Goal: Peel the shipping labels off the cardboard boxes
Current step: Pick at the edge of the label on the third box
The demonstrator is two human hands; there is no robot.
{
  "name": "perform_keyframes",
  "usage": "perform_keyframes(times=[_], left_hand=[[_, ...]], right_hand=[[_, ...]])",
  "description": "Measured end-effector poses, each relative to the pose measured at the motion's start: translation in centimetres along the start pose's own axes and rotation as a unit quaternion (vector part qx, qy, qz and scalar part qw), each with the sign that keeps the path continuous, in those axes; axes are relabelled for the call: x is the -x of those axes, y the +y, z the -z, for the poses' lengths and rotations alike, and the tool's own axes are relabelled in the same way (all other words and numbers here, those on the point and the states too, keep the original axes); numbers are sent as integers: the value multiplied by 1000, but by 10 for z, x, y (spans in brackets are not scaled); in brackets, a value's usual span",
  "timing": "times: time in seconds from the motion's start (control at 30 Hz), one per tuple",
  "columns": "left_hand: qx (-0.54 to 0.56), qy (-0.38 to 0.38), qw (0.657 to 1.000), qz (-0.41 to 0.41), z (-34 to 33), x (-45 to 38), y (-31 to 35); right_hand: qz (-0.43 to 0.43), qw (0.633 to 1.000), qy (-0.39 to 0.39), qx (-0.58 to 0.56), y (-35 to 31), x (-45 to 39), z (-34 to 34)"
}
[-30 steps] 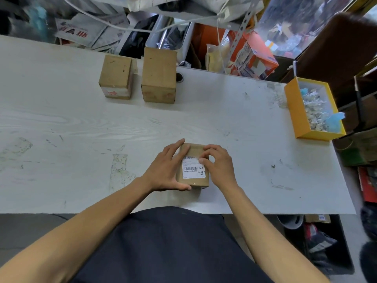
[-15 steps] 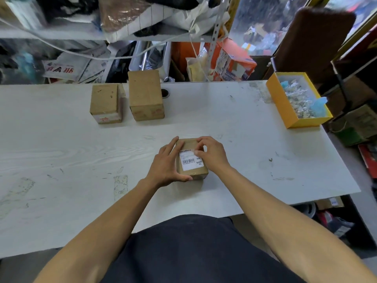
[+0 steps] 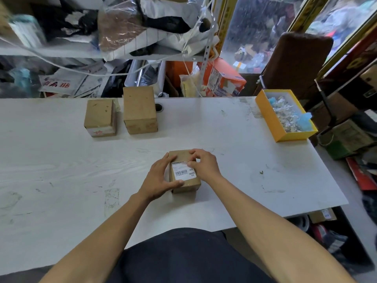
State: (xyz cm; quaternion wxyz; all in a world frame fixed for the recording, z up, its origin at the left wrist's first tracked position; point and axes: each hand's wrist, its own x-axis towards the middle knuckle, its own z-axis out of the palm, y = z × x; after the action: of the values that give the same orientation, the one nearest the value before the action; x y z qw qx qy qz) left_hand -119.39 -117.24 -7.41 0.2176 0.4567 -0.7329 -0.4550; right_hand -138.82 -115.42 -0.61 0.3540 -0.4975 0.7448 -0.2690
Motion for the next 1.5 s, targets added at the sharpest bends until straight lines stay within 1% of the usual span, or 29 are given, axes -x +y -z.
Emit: perform_keyframes(times=[0.1,0.17,0.47,1.5], left_hand=[[-4,13,1000,-3,-4,-1,-3],[-8,22,1000,-2,-5,0,-3],[-23,29,999,2,-4,2,1],[-5,10,1000,24,-3,4,0]], right_hand=[[-10,1000,0,-18,1,-1,-1],[-10,1000,-3,-9,1,-2,-1],[-19,1000,-6,-13,-2,-2,1],[-17,1000,-17,0,0,-2,2]])
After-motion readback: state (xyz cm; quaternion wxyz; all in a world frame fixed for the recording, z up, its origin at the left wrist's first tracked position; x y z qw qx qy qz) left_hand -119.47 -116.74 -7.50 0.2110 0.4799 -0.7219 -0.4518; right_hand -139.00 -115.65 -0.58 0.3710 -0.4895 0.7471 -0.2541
